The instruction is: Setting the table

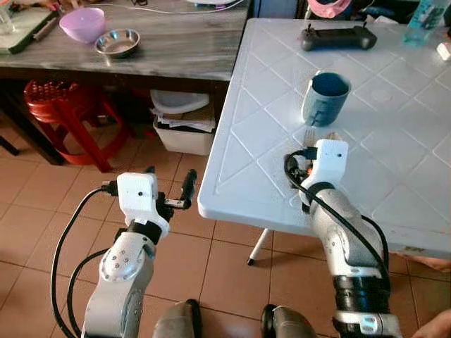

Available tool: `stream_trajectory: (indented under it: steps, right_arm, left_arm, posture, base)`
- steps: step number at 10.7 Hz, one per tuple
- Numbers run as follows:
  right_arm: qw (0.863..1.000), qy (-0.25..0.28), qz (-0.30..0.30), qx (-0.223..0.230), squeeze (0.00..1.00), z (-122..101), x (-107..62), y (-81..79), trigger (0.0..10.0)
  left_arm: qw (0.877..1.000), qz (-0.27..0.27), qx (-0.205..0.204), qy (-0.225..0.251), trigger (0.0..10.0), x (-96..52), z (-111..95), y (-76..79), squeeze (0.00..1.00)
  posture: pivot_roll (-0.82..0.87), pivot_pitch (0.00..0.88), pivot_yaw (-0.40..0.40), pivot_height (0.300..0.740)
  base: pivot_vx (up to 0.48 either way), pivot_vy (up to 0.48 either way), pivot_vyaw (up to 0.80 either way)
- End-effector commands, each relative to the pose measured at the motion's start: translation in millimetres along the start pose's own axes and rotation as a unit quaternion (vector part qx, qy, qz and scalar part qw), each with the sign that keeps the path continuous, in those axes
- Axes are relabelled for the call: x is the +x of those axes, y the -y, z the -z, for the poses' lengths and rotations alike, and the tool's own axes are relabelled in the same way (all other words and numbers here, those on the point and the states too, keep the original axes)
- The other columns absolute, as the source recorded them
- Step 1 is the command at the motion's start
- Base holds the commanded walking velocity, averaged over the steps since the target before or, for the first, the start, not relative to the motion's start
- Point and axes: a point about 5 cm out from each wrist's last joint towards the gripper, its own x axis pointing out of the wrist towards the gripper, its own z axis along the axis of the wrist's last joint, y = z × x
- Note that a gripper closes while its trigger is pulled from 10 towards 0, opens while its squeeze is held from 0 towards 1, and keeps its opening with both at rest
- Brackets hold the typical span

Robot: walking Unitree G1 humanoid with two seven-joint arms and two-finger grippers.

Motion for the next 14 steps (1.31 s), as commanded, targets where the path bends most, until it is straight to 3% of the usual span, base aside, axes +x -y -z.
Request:
stream_trajectory:
  steps: [1, 2, 3, 6, 8, 11, 14]
  right_arm:
    - [0.998, -0.054, 0.009, 0.005, 0.00, 22, -2.6, 3.1, 3.8]
    - [0.998, -0.059, 0.012, 0.012, 0.00, 21, 1.0, 6.2, 4.5]
    - [0.997, -0.077, 0.016, 0.019, 0.00, 20, 4.9, 10.4, 0.0]
    - [0.988, -0.155, 0.010, 0.005, 0.00, 34, 11.0, 28.6, 0.0]
    - [0.985, -0.170, 0.009, -0.002, 0.00, 37, 11.4, 34.4, 0.0]
    - [0.984, -0.173, -0.001, 0.037, 0.00, 43, 6.9, 23.5, 0.0]
    - [0.982, -0.167, -0.042, 0.077, 0.00, 46, 0.8, 1.4, 0.0]
  left_arm:
    - [1.000, 0.002, 0.001, 0.001, 10.0, -2.4, -2, -0.7, 0.00]
    - [1.000, 0.004, 0.001, -0.001, 10.0, -2.4, -1, -0.1, 0.00]
    - [1.000, 0.006, 0.000, -0.001, 10.0, -2.0, -2, -0.1, 0.00]
    - [1.000, 0.018, -0.003, -0.012, 10.0, -3.2, 1, 1.7, 0.00]
    - [1.000, 0.023, -0.006, -0.015, 10.0, -3.8, 2, 3.5, 0.00]
    - [0.999, 0.025, -0.005, -0.019, 10.0, -4.7, 4, 3.9, 0.00]
    - [0.999, -0.007, 0.025, -0.030, 10.0, -2.4, 10, -3.4, 0.00]
  posture:
    - [0.04, 0.169, 0.067, 0.740]
    - [0.04, 0.169, 0.069, 0.740]
    - [0.04, 0.170, 0.069, 0.740]
    - [0.04, 0.173, 0.067, 0.740]
    - [0.04, 0.175, 0.065, 0.740]
    - [0.04, 0.168, 0.066, 0.740]
    - [0.03, 0.146, 0.062, 0.740]
  base:
    - [0.000, 0.000, 0.00]
    - [0.000, 0.000, 0.00]
    - [0.000, 0.000, 0.00]
    - [0.000, 0.000, 0.00]
    - [0.000, 0.000, 0.00]
    - [0.000, 0.000, 0.00]
    - [0.000, 0.119, 0.00]
